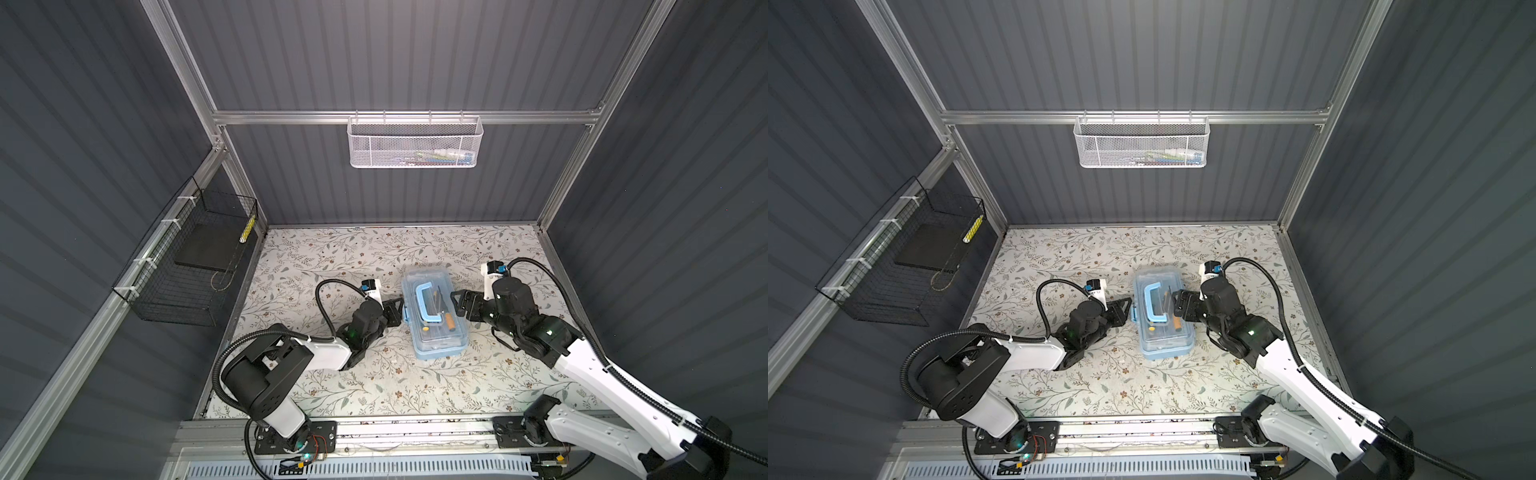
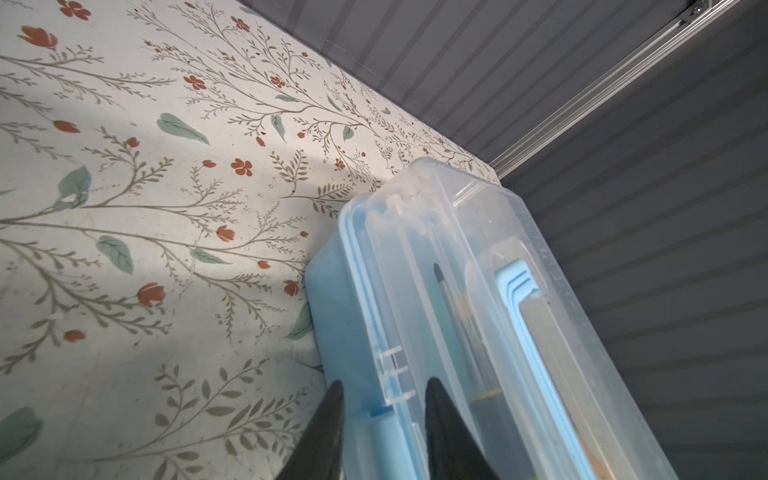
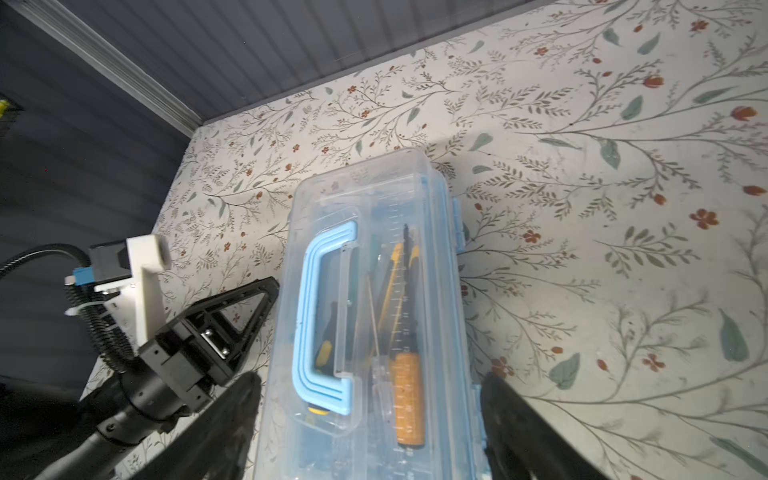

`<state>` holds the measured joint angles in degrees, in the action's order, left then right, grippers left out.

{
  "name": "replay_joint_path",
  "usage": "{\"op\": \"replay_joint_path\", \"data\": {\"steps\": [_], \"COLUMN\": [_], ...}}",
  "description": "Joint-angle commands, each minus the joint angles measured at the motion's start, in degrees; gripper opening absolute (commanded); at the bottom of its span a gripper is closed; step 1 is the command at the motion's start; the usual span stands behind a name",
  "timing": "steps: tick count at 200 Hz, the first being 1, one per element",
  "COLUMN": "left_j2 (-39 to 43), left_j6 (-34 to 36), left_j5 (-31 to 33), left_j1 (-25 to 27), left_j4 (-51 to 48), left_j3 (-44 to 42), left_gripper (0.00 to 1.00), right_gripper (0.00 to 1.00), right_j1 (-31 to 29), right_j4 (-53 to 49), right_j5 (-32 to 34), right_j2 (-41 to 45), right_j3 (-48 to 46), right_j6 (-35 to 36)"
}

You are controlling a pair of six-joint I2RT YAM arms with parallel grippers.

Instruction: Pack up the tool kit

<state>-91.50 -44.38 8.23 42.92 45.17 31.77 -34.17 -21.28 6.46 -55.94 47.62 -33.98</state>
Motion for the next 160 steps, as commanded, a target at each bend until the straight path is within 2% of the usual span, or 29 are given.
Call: {"op": "replay_joint_path", "data": {"steps": [1, 9, 38, 57, 101, 160], "left_j2": [2.30, 3.82, 5.55, 4.68, 4.31, 4.40], "left_j6": [-2.87, -2.66, -1.66, -0.36, -0.83, -3.31], "left_j5": [-5.08, -5.25, 0.18, 0.10, -4.79, -11.76], "left_j1": [-1.71, -1.86, -2.11, -2.65, -2.75, -2.75], "left_j4": [-10.03, -15.52, -50.21, -61.78, -68.08, -60.37], "left_j3": [4.12, 6.32, 21.23, 27.22, 28.97, 24.68], "left_gripper": [0.35, 0.36, 0.42, 0.43, 0.39, 0.38], "right_gripper": [0.82, 0.81, 0.81, 0.81, 0.81, 0.81], "right_j1": [2.42, 3.60, 7.08, 8.20, 10.42, 11.96], "right_j4": [-7.04, -7.57, -9.88, -10.32, -10.36, -8.88], "right_j5": [1.33, 1.10, -0.89, -1.22, -3.15, -6.01], "right_j2": [-1.93, -2.53, -4.56, -5.37, -6.97, -7.82], "right_j3": [2.95, 3.26, 4.99, 5.55, 5.49, 4.67], "right_j6": [0.47, 0.51, 0.93, 1.28, 1.37, 1.80]}}
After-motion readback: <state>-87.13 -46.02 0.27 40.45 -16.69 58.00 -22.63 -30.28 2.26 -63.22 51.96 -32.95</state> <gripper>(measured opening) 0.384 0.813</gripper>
